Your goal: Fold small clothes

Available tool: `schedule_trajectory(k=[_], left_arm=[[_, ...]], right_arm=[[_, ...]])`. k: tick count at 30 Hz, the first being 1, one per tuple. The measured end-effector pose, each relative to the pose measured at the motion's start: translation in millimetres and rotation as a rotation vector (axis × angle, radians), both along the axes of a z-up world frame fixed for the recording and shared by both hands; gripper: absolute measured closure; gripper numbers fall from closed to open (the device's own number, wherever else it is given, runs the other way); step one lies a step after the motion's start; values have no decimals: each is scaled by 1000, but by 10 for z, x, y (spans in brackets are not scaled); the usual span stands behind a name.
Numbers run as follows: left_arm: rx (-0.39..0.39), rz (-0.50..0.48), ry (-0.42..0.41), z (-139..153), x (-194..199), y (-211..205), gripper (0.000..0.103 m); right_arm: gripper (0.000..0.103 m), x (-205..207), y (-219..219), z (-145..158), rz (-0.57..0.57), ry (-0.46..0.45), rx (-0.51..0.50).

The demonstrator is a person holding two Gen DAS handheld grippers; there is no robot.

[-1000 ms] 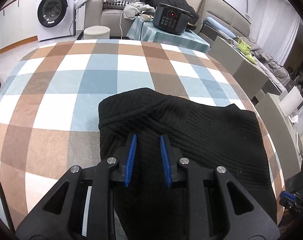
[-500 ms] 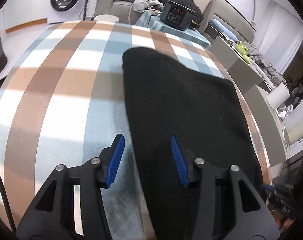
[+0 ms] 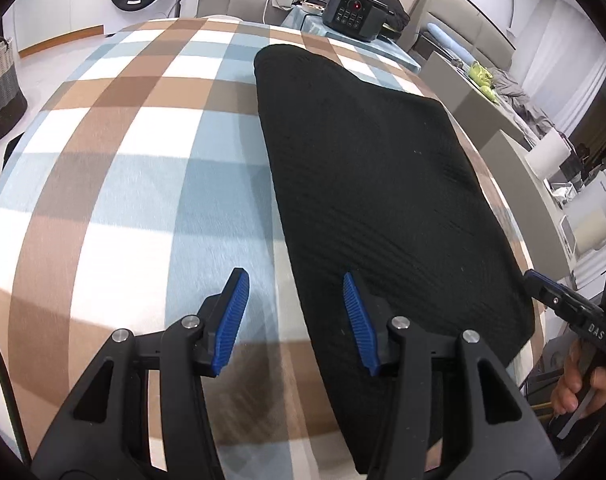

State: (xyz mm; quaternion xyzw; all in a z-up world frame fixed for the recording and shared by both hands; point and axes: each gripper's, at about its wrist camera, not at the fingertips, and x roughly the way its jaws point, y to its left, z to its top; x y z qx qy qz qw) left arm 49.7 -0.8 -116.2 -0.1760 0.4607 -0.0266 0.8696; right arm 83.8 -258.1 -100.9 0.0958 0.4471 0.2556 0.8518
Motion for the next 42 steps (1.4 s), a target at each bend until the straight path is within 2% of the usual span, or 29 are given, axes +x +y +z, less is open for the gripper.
schedule_trajectory(k=[5, 11, 14, 21, 26, 29, 35, 38, 40, 42], left_arm=[[-3, -26, 11, -12, -83, -115, 57], [-4, -47, 14, -6, -112, -167, 57], [-15, -41, 17, -8, -109, -141, 57], [-14, 6, -2, 48, -95, 39, 57], [9, 29, -34, 189, -110, 129, 57], [-10, 27, -52, 284, -132, 144, 57], [-14, -88, -87, 440, -132, -167, 57], [-24, -199, -74, 451, -128, -486, 57], [-41, -288, -63, 429, -126, -711, 57], [-75, -377, -40, 388, -116, -926, 57]], right_arm=[[61, 6, -132, -145, -18, 61, 50], [61, 14, -98, -282, -33, 84, 97], [68, 3, -40, -307, -50, 77, 90], [71, -47, 287, -259, 3, 53, 63], [71, -64, 575, -243, 47, 45, 60], [70, -75, 665, -240, 60, 42, 57], [66, -82, 613, -231, 26, 40, 58], [66, -173, 385, -181, -10, 36, 142], [66, -255, 238, -186, -43, 35, 157], [66, -310, 83, -269, -62, 65, 210]])
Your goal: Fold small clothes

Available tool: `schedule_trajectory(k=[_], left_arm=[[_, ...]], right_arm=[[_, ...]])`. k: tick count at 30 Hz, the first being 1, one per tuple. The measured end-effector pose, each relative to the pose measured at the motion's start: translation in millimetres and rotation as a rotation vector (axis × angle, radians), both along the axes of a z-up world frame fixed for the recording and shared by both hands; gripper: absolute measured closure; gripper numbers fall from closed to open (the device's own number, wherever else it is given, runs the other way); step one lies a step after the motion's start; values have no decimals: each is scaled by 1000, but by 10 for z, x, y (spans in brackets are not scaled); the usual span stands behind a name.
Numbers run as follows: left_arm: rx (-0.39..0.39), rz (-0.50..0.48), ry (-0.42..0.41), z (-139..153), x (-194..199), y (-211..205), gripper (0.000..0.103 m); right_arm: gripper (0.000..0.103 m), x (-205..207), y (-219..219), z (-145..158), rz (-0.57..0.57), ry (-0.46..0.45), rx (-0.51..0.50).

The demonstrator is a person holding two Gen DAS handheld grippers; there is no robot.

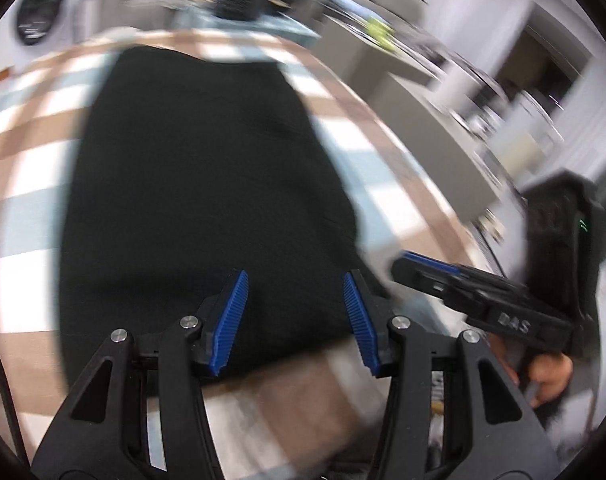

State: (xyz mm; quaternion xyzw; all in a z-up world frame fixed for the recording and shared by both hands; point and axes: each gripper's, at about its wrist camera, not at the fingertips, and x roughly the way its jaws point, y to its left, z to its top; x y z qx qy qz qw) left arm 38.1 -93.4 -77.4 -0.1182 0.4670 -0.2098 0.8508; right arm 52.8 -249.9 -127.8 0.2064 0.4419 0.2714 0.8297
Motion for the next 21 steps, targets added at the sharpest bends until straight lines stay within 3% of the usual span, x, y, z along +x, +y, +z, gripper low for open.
schedule_trajectory(k=[2, 9, 12, 21], left_arm=[[11, -50, 14, -47, 27, -175, 57], [111, -84, 9, -114, 22, -426, 57], [125, -75, -6, -140, 5, -416, 64], [65, -47, -27, -155, -17, -311, 91]], right_arm=[[69, -23, -79, -85, -18, 29, 50], [76, 23, 60, -162, 20, 26, 81], [80, 75, 163, -169, 51, 18, 58], [81, 167, 266, -195, 90, 16, 34]])
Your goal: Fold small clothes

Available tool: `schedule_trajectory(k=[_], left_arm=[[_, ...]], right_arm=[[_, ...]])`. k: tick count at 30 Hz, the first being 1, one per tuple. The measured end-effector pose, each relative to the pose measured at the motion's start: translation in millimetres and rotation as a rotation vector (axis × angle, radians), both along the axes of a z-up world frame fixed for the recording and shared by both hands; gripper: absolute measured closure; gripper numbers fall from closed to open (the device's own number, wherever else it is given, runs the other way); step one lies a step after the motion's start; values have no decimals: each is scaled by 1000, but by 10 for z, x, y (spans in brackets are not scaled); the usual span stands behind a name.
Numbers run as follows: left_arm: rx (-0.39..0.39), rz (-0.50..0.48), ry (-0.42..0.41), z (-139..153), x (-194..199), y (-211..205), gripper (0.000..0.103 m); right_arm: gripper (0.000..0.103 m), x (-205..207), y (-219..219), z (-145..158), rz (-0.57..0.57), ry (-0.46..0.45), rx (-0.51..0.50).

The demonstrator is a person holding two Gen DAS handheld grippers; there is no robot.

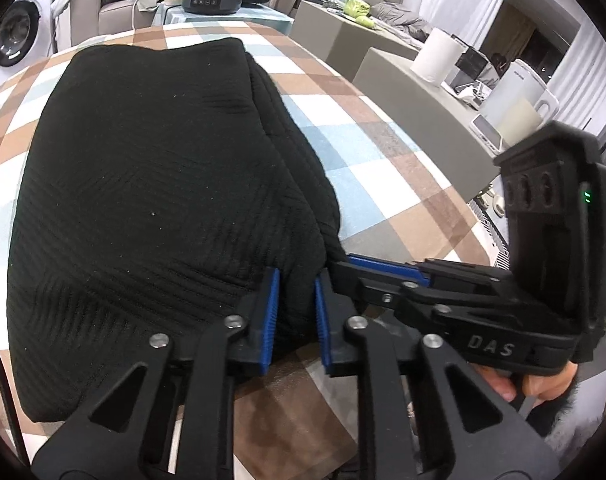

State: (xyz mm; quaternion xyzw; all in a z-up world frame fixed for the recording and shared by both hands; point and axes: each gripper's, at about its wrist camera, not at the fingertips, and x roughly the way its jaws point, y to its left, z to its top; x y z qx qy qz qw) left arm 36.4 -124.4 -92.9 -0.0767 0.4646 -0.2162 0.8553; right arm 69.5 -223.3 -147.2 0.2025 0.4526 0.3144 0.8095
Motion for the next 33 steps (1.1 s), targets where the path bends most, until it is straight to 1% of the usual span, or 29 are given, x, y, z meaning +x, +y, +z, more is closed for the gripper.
schedule_trajectory(k=[2, 7, 9, 10, 12, 13, 14, 15, 16, 18, 21, 23, 24, 27, 29, 30, 31, 32, 33], left_arm=[[-13, -9, 4, 5, -7, 1, 95], [-24, -18, 10, -12, 2, -1, 95], [-42, -25, 14, 2, 0, 8, 93], [-51, -25, 13, 25, -6, 32, 91], [-86, -15, 14, 75, -25, 132, 79], [-93, 7, 10, 103, -34, 210, 66], [-90, 46, -6, 133, -51, 313, 54], [-84, 87, -25, 157, -70, 422, 51], [-81, 126, -37, 173, -87, 542, 51], [-70, 203, -35, 171, -111, 807, 49], [-25, 323, -29, 104, -165, 1181, 49], [6, 393, -7, 24, -205, 1395, 49], [7, 412, 8, -15, -221, 1470, 49], [-7, 439, 35, -140, -276, 1618, 49], [-2, 426, 51, -205, -291, 1619, 49], [-1, 420, 52, -226, -303, 1589, 49], [2, 412, 50, -235, -310, 1564, 49], [15, 403, 46, -243, -319, 1543, 49], [26, 401, 41, -257, -331, 1541, 49]], right_arm=[[81, 1, 8, -2, 3, -1, -3], [81, -3, 37, -1, 6, -1, -14], [81, 0, 29, 2, 4, 4, -17], [78, -2, 4, 4, -5, 12, -11], [69, 2, -48, 13, -23, 30, 3], [62, -6, -73, 24, -30, 31, 7], [61, -19, -93, 41, -34, 28, 9], [61, -32, -96, 62, -30, 22, 6], [61, -42, -86, 83, -22, 17, 2], [61, -45, -60, 116, -13, 10, -4], [61, -22, -24, 152, -4, 10, -9], [61, -13, -60, 181, -16, 7, -14], [61, -19, -93, 211, -24, 3, -12], [60, -68, -81, 296, -1, -24, -5], [61, -119, 35, 315, 47, -51, -22], [61, -153, 137, 307, 74, -62, -48], [66, -177, 216, 293, 95, -70, -76], [83, -197, 286, 280, 101, -81, -126], [87, -209, 321, 271, 99, -91, -180]])
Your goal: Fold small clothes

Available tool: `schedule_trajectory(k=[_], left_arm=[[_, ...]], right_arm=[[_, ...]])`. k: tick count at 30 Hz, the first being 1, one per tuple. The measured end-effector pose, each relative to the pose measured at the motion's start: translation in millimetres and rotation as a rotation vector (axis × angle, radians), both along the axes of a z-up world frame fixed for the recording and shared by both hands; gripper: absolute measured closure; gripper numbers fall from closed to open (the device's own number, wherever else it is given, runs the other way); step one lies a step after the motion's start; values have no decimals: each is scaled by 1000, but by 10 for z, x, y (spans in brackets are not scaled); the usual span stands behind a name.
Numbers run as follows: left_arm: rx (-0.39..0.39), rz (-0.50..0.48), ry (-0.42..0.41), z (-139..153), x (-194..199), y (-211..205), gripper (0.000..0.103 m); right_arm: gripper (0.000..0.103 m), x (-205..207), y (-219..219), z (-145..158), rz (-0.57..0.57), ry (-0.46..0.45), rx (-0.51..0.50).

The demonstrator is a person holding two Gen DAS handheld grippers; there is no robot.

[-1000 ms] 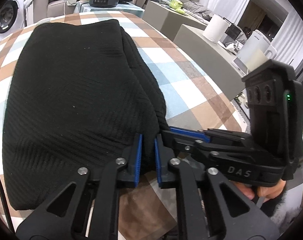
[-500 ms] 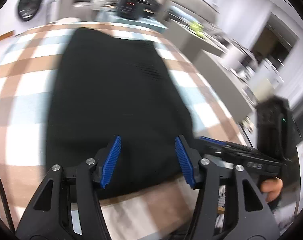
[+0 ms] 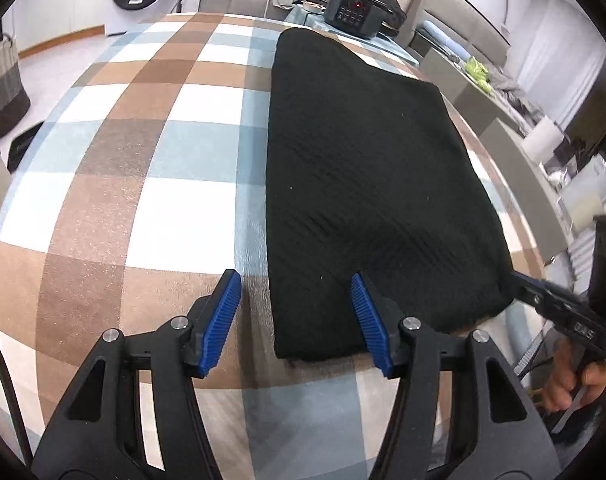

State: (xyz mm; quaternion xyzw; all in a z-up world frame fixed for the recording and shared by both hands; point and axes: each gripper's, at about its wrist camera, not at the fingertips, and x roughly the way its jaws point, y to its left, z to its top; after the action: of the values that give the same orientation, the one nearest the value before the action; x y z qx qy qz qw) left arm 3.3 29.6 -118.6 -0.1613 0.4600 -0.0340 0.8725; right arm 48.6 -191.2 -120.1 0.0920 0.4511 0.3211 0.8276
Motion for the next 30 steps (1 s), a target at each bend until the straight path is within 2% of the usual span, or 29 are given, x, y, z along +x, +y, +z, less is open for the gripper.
schedule_trajectory(k=[2, 7, 9, 10, 11, 14, 18, 22, 24, 26, 28, 30], left_arm=[[6, -6, -4, -6, -10, -13, 49], [5, -7, 2, -24, -55, 23, 49], [-8, -11, -1, -11, -79, 38, 49], [-10, -12, -3, -2, -92, 40, 49], [-15, -13, -6, 9, -112, 41, 49], [-22, -10, -2, 8, -116, 50, 49], [-23, -18, -2, 0, -101, 34, 49], [-24, -26, 4, -16, -87, 9, 49], [-20, -31, 3, -18, -80, -1, 49], [-18, -35, 4, -20, -67, -5, 49], [-17, -34, 8, -17, -53, -7, 49], [-16, -34, 11, -15, -46, -8, 49]], right_arm=[[91, -21, -23, 5, -9, -19, -27], [91, -2, -136, 35, -81, -34, -112], [83, 12, -266, 29, -97, 4, -32], [72, 1, -308, 26, -100, 15, 6], [67, -7, -340, 38, -105, 17, 37], [67, -153, -276, 133, -41, -46, 53], [67, -302, -20, 113, 45, -87, -56], [67, -344, 85, 2, 47, -103, -167], [74, -390, 166, -10, 47, -159, -244], [91, -423, 234, -27, 51, -210, -317], [99, -469, 291, 9, 76, -274, -375], [100, -527, 292, 87, 89, -348, -417]])
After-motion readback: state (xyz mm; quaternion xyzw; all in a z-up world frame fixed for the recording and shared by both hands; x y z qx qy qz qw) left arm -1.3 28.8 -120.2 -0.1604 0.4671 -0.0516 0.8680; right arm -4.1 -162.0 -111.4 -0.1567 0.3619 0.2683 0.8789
